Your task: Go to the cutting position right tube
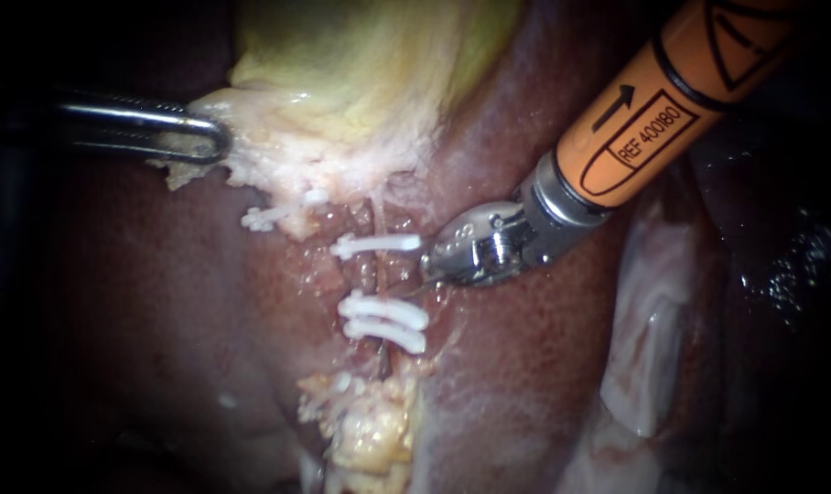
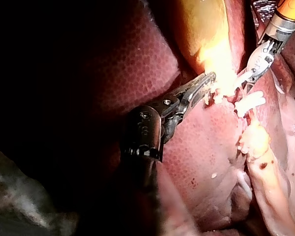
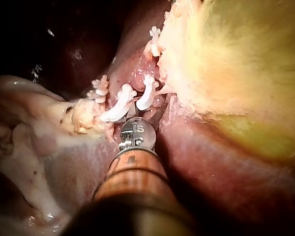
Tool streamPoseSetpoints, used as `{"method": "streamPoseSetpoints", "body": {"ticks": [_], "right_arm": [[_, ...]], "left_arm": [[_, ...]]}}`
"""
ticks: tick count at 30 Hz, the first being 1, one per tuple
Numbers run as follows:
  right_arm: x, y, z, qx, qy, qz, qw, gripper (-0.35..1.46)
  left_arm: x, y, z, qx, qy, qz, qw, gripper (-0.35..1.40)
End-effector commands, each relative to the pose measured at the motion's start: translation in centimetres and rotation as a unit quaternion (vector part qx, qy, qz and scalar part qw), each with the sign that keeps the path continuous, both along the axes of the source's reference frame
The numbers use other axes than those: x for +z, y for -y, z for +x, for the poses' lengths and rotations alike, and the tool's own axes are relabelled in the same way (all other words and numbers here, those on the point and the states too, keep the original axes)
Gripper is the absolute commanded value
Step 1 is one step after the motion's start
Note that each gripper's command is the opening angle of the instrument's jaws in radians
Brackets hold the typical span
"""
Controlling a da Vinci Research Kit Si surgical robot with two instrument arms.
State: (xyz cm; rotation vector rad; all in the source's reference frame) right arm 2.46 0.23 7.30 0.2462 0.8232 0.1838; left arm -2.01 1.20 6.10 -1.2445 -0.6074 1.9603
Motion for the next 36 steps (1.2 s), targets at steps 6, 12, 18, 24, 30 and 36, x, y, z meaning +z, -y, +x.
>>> {"method": "streamPoseSetpoints", "body": {"ticks": [6,12,18,24,30,36], "right_arm": [[0.0,0.01,-0.01,-0.001,0.0,0.0,1.0,0.76],[-0.04,-0.01,-0.12,-0.002,-0.002,0.003,1.0,0.78],[-0.13,-0.09,-0.34,-0.006,-0.009,0.015,0.9998,0.79],[-0.18,-0.12,-0.51,-0.014,-0.03,0.058,0.9978,0.84],[-0.14,-0.1,-0.52,-0.016,-0.069,0.104,0.9921,1.03],[-0.05,-0.1,-0.53,-0.014,-0.098,0.15,0.9837,1.18]], "left_arm": [[0.0,0.0,0.0,0.0,0.0,0.0,1.0,-0.35],[0.0,0.0,0.01,0.0,0.0,0.0,1.0,-0.35],[0.0,0.0,0.01,0.0,0.0,0.0,1.0,-0.35],[0.0,0.0,0.01,0.0,0.0,0.0,1.0,-0.35],[-0.01,0.0,0.01,0.0,0.0,0.0,1.0,-0.35],[-0.01,0.01,0.01,0.0,0.0,0.0,1.0,-0.35]]}}
